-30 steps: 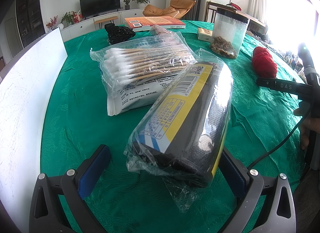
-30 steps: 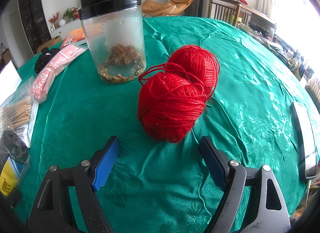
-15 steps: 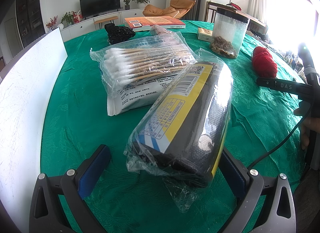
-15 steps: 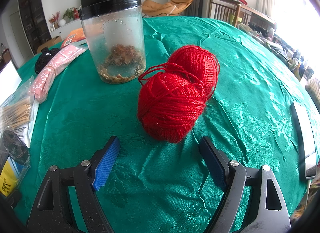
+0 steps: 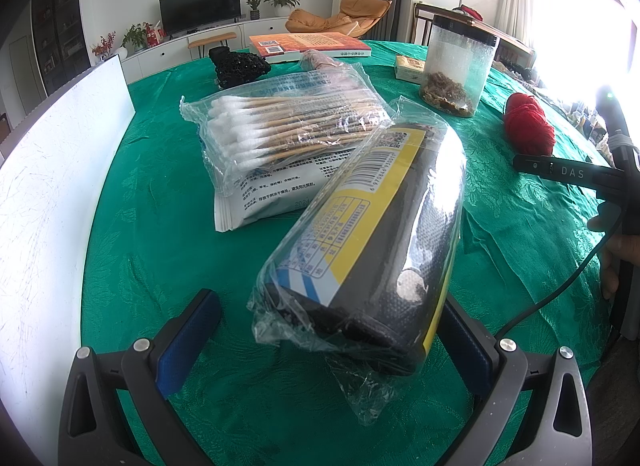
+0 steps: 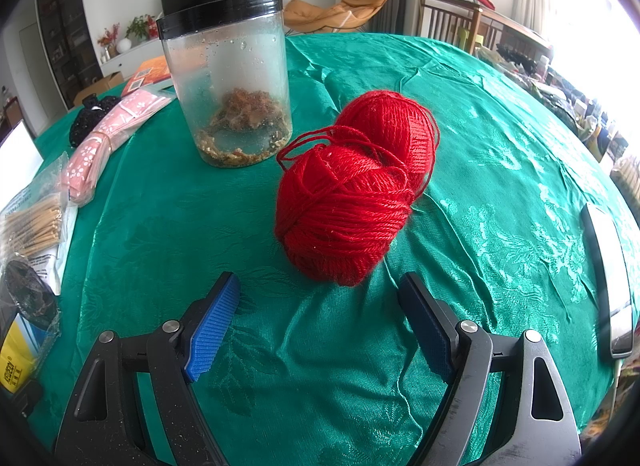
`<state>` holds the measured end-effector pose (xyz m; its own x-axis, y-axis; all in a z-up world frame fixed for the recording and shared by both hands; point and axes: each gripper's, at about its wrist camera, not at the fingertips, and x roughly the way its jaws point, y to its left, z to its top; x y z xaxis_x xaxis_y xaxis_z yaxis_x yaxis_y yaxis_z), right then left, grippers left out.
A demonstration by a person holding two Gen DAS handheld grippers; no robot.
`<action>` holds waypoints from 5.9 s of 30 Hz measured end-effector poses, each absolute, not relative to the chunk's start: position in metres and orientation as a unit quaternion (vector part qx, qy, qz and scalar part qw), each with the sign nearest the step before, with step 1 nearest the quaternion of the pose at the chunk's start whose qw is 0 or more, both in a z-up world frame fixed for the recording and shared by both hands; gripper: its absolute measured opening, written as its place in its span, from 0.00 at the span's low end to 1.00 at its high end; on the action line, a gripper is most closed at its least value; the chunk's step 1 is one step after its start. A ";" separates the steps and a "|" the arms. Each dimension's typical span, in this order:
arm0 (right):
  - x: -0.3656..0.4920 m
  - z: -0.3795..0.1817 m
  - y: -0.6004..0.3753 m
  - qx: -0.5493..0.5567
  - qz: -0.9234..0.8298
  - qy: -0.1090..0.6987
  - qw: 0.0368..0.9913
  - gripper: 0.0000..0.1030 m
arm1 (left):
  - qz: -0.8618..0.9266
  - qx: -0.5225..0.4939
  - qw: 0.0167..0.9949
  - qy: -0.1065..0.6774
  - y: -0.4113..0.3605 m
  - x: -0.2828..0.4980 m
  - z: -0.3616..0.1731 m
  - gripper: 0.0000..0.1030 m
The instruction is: Organize soft objects
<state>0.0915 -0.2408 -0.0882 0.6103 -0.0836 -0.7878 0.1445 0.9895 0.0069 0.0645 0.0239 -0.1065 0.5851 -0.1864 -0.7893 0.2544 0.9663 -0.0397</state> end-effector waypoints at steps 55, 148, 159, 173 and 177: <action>0.091 -0.089 -0.241 0.035 -0.063 0.437 0.897 0.82 | -0.144 0.028 0.859 0.490 0.040 0.041 -0.056 1.00; 0.091 0.122 -0.037 0.100 0.308 0.377 0.868 0.50 | 0.024 -0.107 0.912 0.394 0.280 0.019 0.084 0.37; 0.058 0.066 0.075 0.064 0.391 0.426 0.813 0.67 | 0.139 -0.116 0.909 0.376 0.313 -0.031 0.043 0.85; 0.070 -0.061 -0.170 0.005 0.017 0.425 0.905 0.71 | -0.118 -0.082 0.906 0.399 0.079 0.001 0.012 0.86; 0.067 -0.078 -0.208 0.039 -0.034 0.433 0.900 0.71 | -0.126 -0.090 0.889 0.430 0.053 0.008 -0.013 0.86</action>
<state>0.0666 -0.2079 -0.0781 0.6233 -0.0277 -0.7815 0.0953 0.9946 0.0407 0.0084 0.0528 -0.0125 0.5987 -0.3018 -0.7419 0.1467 0.9519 -0.2689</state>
